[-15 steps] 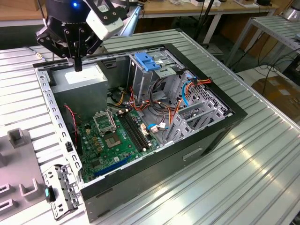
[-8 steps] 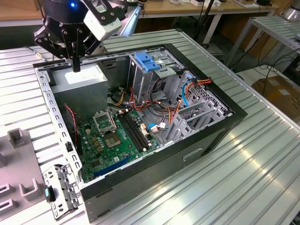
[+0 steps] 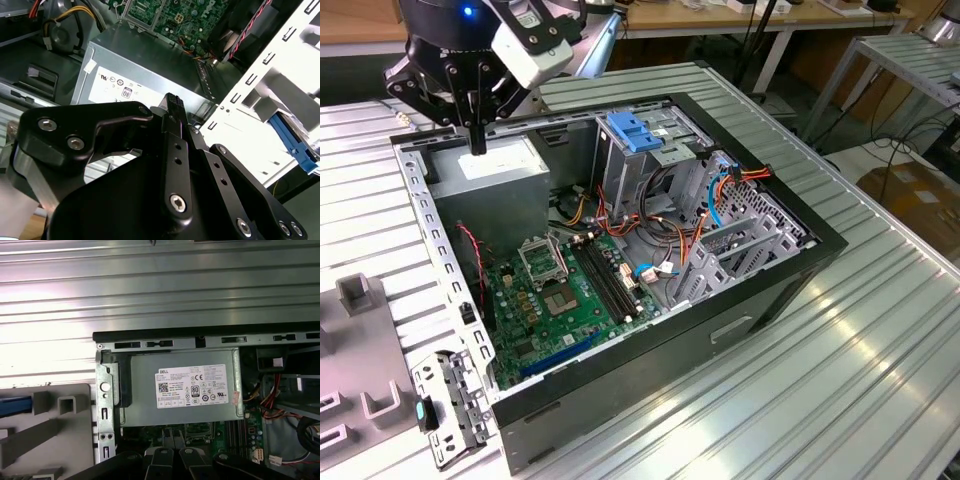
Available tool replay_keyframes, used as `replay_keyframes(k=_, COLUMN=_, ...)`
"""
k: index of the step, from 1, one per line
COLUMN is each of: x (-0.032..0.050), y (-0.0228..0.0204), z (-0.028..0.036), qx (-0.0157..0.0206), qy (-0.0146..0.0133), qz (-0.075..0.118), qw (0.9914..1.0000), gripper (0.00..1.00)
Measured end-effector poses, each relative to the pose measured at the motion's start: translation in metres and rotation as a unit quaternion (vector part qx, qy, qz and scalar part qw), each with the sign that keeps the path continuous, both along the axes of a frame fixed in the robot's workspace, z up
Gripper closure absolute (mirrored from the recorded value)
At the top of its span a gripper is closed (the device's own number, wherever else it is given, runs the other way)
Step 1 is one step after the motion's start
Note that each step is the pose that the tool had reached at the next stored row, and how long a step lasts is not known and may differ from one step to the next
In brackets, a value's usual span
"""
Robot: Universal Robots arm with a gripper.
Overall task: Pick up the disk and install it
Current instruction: 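Reach for the disk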
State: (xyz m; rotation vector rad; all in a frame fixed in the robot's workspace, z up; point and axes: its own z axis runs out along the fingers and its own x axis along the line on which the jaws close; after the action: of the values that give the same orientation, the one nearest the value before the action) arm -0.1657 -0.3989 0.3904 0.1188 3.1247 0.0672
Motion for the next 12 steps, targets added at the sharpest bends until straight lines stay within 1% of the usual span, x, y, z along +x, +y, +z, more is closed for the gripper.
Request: replay_keyframes(k=12, x=-0.0051, y=0.0000, z=-0.0007, qx=0.0000, qy=0.0012, qz=0.000, qw=1.00000, gripper=0.89)
